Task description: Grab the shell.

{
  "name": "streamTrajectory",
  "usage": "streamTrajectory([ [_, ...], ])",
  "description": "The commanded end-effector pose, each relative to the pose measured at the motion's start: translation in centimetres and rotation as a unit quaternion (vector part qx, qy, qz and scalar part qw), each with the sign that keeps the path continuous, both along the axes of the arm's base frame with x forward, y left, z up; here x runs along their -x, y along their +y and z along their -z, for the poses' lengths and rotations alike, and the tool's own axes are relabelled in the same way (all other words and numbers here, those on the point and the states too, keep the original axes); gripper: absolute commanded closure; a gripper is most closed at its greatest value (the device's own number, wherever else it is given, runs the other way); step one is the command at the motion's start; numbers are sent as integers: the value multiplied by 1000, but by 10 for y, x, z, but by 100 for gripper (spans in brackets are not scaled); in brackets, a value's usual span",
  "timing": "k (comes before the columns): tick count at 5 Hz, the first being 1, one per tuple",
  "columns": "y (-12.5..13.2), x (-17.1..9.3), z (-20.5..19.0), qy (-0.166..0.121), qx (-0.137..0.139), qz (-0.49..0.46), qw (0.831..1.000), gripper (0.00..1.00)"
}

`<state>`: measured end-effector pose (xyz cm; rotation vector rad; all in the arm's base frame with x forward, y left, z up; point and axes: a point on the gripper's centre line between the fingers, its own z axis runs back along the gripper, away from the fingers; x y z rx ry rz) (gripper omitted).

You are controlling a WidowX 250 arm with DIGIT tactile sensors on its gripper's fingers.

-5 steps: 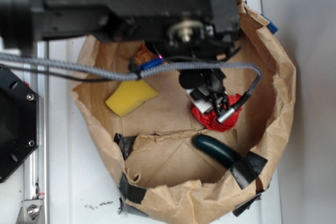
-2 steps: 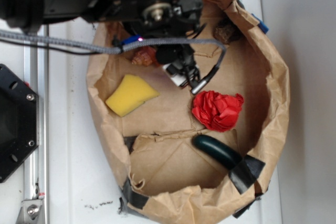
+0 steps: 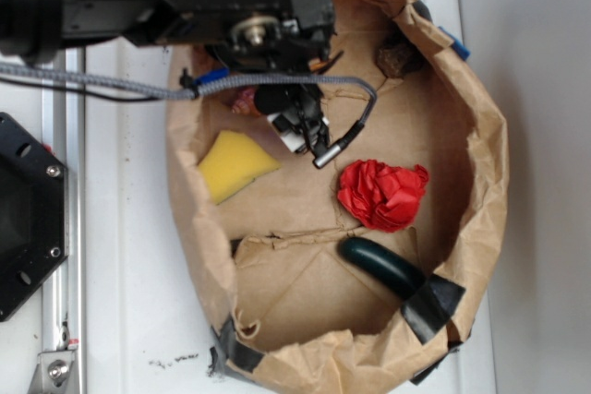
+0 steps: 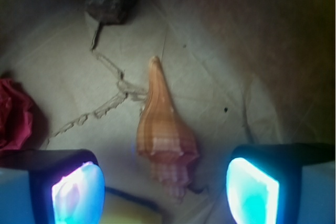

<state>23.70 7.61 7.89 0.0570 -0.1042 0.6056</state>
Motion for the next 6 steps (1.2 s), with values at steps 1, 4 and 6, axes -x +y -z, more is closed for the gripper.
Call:
streamTrajectory([
  [1, 20, -5, 2, -28, 0, 36, 999, 0],
  [4, 15, -13, 44, 11, 10, 43, 999, 0],
  [6, 13, -11, 38, -6, 21, 46, 999, 100],
])
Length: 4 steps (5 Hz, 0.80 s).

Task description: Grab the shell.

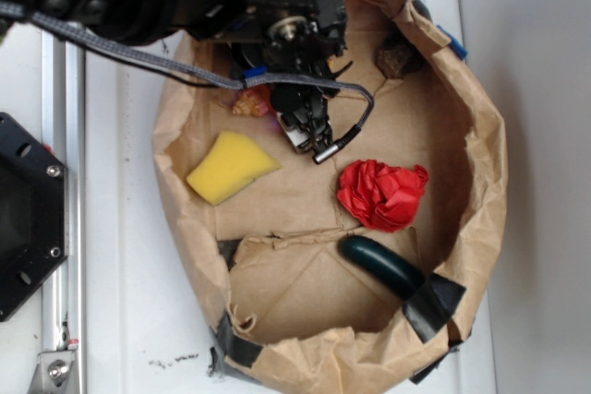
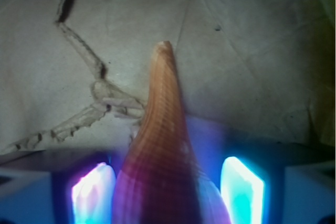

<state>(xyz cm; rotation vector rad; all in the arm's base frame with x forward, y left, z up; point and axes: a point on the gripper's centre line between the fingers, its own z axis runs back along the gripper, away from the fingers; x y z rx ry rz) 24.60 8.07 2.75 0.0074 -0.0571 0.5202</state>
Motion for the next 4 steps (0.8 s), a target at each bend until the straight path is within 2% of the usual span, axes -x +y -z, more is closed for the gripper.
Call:
streamTrajectory([
  [1, 7, -2, -19, -28, -2, 7, 1000, 100],
  [2, 4, -3, -47, -42, 0, 16, 999, 100],
  [3, -9, -13, -96, -51, 19, 57, 997, 100],
  [4, -36, -21, -132, -41, 24, 131, 990, 100],
])
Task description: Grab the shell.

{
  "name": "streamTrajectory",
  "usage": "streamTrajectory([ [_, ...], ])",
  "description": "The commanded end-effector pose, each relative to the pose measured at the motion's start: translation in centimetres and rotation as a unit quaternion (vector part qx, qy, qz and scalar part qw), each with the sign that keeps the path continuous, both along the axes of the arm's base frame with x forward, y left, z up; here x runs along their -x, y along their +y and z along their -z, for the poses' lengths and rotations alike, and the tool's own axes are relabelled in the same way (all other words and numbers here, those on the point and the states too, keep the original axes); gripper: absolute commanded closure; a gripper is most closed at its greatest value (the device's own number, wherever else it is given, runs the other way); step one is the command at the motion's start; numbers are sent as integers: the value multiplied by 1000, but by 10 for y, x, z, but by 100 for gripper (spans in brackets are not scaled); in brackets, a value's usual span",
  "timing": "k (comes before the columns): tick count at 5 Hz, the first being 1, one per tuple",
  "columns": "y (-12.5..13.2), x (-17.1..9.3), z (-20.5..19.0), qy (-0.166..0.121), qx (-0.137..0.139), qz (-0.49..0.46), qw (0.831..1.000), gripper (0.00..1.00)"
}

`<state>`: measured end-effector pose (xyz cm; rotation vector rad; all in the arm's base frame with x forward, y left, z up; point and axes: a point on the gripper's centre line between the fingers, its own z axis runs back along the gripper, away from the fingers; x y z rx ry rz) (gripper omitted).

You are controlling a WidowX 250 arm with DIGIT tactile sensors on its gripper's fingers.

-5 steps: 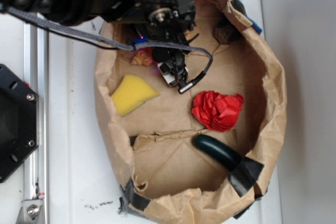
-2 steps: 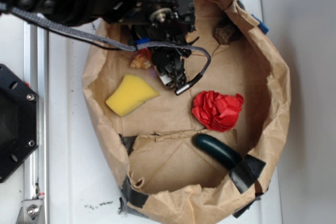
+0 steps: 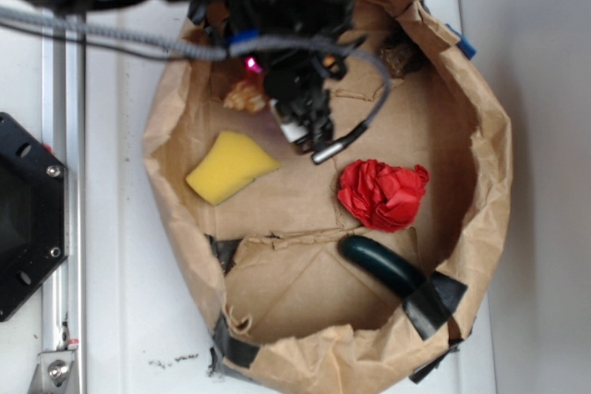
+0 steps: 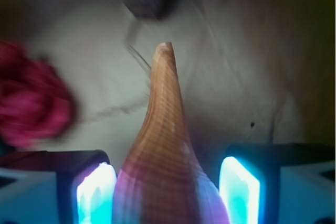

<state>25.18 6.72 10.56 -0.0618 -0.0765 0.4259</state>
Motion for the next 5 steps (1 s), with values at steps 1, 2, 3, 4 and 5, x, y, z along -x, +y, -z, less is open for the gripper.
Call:
streamTrajectory([
  [1, -44, -17, -63, 22, -15, 143, 989, 100],
  [2, -51, -17, -69, 28, -33, 172, 984, 100],
  [3, -55, -16, -77, 13, -40, 188, 981, 100],
  [4, -55, -14, -74, -4, -50, 184, 982, 100],
  [5, -53, -13, -71, 5, -54, 185, 981, 100],
])
